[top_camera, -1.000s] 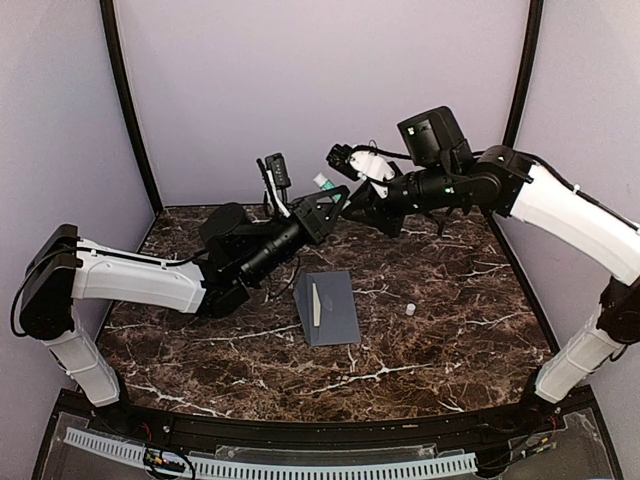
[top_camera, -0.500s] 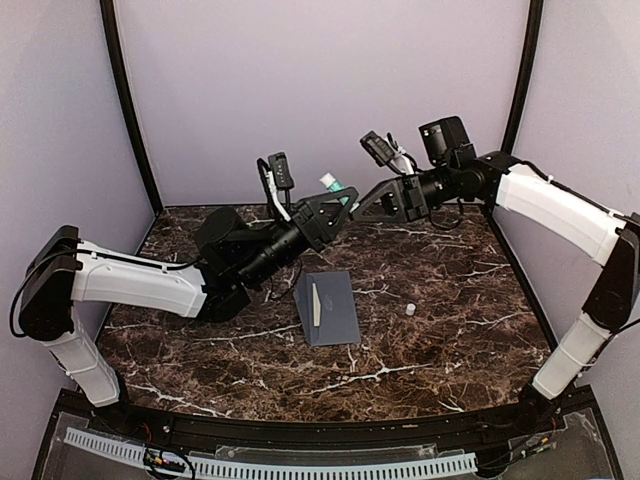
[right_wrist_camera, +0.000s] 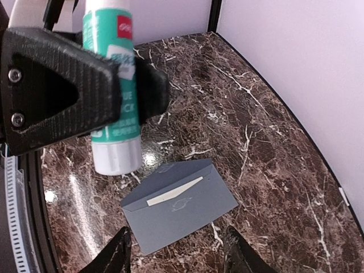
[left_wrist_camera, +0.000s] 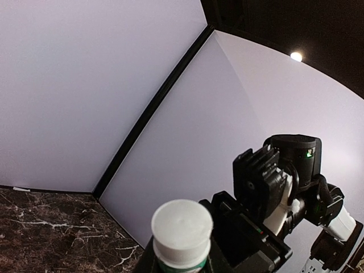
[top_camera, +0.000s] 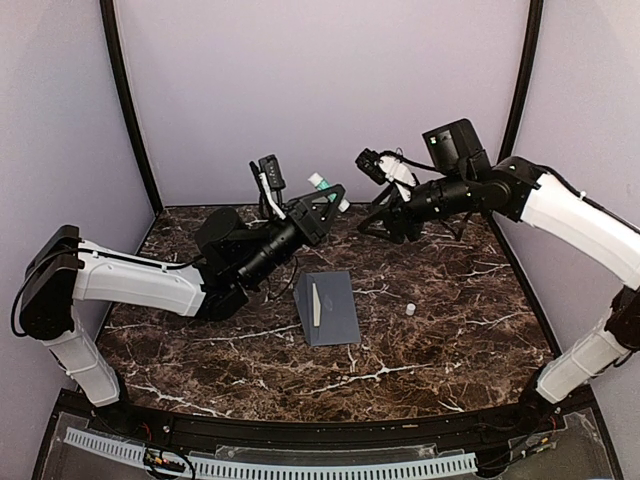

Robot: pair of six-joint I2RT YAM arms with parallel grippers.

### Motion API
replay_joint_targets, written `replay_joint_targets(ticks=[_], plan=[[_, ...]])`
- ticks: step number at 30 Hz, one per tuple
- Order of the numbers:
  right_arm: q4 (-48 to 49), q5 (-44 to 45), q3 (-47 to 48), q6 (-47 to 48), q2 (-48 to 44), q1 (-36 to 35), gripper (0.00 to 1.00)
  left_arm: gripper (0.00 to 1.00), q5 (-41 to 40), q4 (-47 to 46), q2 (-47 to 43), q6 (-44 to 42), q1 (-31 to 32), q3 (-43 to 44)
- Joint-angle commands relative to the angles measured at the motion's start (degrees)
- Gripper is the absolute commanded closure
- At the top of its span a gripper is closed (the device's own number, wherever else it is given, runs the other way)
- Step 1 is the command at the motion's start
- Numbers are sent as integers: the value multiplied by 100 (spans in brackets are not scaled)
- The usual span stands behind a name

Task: Place the letter into the envelope and seal it

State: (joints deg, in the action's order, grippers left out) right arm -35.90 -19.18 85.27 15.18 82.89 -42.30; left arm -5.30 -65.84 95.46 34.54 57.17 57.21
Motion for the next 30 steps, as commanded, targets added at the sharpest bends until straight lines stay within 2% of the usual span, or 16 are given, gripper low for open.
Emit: replay_joint_targets(ticks=[1, 7, 18, 30], plan=[[148, 1358, 230, 537, 64, -511, 48, 100, -214, -94, -176, 81, -3, -14], [91, 1432, 599, 555, 359, -826, 49, 100, -218, -128, -146, 152, -4, 5], [95, 1645, 976, 566, 527, -1051, 55, 100, -157, -114, -177, 151, 3, -16], [66, 1494, 1067, 546, 629, -1061, 77, 100, -113, -146, -153, 138, -4, -70]])
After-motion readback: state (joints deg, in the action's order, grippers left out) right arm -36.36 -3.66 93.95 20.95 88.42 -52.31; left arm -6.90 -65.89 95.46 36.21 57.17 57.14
